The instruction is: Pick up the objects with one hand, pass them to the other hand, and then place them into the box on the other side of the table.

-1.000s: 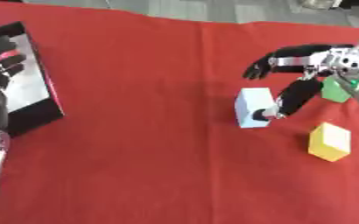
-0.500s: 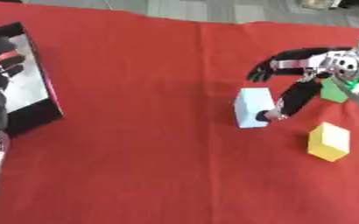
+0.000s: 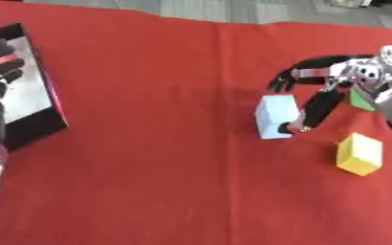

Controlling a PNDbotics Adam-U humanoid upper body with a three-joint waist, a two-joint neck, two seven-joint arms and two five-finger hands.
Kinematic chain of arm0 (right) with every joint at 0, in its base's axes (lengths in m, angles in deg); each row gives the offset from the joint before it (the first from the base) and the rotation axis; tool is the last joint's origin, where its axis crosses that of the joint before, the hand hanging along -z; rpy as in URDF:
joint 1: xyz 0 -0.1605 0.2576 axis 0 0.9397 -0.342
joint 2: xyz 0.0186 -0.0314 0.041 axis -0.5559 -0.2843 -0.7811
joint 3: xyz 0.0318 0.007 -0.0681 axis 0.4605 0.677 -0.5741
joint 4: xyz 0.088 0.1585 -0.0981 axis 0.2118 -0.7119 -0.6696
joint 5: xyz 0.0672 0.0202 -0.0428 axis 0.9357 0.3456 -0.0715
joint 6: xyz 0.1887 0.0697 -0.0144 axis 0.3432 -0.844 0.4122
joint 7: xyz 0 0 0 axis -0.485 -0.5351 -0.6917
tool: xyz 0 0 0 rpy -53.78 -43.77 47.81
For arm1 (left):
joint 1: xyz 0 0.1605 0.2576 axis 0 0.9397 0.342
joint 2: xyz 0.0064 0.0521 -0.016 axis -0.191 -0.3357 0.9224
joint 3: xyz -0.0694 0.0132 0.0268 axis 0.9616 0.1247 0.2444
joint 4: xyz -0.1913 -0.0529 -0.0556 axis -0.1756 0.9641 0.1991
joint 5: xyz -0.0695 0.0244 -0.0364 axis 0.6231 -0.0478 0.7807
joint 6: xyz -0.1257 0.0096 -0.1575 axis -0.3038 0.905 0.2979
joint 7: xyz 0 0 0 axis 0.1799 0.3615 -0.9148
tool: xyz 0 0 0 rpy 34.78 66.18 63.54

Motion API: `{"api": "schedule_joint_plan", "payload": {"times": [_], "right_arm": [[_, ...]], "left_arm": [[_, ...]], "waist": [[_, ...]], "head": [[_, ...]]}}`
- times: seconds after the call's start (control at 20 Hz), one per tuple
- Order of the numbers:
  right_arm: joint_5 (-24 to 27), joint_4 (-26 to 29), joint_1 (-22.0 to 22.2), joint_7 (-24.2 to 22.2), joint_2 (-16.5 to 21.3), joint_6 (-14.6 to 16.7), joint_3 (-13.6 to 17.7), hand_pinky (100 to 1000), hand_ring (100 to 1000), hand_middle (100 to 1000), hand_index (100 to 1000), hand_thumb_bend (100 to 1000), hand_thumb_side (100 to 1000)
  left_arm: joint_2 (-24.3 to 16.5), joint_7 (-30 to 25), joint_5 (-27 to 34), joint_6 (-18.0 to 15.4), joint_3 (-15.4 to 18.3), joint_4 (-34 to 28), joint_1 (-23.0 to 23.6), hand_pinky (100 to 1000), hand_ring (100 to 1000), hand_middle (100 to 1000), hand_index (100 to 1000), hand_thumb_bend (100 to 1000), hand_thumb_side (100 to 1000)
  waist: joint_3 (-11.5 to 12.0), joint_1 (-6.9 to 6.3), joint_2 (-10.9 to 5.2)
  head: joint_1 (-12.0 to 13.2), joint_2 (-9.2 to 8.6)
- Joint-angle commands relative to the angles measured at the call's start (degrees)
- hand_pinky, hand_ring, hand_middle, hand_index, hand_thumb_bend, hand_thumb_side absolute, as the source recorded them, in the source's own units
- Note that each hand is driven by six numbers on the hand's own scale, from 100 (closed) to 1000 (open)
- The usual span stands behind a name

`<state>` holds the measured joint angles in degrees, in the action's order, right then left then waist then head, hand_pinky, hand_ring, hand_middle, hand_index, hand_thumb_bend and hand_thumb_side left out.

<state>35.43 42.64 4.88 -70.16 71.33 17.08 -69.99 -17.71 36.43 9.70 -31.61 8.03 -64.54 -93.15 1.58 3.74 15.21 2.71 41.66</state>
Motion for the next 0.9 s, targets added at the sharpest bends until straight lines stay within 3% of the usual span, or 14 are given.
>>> {"api": "schedule_joint_plan", "payload": {"times": [0.05,0.9], "right_arm": [[-0.5,-0.4,-0.7,-0.8,0.5,-0.2,1.0,960,895,843,907,427,238],[-2.4,-3.1,-0.4,-0.8,0.0,0.5,1.4,960,887,837,896,416,188]], "left_arm": [[-0.9,0.0,0.1,0.1,0.3,-1.3,-0.7,837,729,732,785,194,950],[-0.7,-0.3,0.2,0.4,-0.1,-1.3,-1.0,839,729,733,784,193,954]], "waist": [[0.1,-1.11,0.08],[0.4,-1.32,0.39]], "head": [[-0.3,-0.39],[-0.7,-0.78]]}}
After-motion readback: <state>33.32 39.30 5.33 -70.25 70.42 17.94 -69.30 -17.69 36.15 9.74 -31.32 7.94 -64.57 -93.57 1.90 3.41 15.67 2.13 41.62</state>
